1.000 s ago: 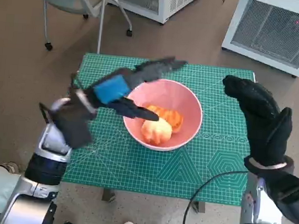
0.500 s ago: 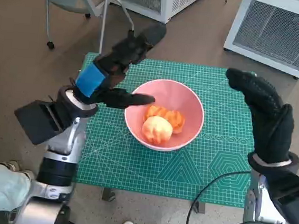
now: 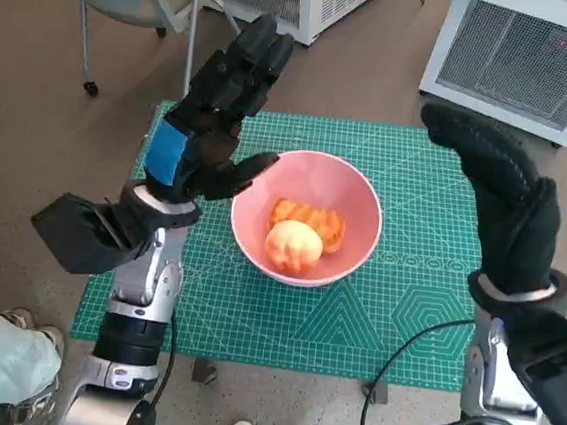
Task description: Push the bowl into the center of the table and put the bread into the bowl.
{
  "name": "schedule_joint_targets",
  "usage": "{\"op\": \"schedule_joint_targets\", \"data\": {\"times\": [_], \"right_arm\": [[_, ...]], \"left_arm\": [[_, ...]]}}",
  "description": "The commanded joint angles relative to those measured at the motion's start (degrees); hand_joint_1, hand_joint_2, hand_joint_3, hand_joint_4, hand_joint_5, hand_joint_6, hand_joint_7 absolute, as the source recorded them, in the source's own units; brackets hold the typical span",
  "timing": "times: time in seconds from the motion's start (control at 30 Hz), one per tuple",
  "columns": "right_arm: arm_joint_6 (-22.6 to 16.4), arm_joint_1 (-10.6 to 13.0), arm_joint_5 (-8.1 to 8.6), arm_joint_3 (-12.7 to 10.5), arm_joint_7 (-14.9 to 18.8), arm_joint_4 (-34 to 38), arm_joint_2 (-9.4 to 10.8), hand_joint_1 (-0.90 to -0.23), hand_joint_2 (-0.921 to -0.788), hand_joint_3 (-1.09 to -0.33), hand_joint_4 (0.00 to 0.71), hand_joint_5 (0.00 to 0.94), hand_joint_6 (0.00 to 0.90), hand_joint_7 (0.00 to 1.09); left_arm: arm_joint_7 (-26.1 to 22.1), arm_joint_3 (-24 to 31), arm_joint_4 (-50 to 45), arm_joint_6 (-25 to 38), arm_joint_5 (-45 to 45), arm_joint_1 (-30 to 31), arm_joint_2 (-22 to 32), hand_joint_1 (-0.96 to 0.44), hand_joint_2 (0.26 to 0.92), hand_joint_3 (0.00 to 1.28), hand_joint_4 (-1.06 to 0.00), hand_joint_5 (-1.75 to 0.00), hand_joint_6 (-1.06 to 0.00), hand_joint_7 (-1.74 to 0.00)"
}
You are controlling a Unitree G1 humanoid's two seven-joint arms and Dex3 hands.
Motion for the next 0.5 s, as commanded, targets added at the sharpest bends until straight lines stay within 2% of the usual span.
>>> {"op": "schedule_joint_targets", "data": {"times": [0.03, 0.5], "right_arm": [[1.1, -0.3, -0.69, 0.3, -0.4, 0.9, -0.7, -0.686, -0.921, -0.740, 0.114, 0.008, -0.001, 0.41], [1.4, -2.3, 0.10, 0.5, 0.2, 3.5, -1.0, -0.681, -0.921, -0.743, 0.119, 0.008, -0.001, 0.42]], "left_arm": [[-1.1, 0.7, 0.6, -0.7, -0.7, -0.1, 0.1, -0.66, 0.921, 0.31, -0.21, -0.03, -0.24, -0.05], [-0.2, 1.8, 0.2, 0.3, -0.3, -0.6, -0.2, -0.65, 0.921, 0.32, -0.23, -0.02, -0.23, -0.05]]}}
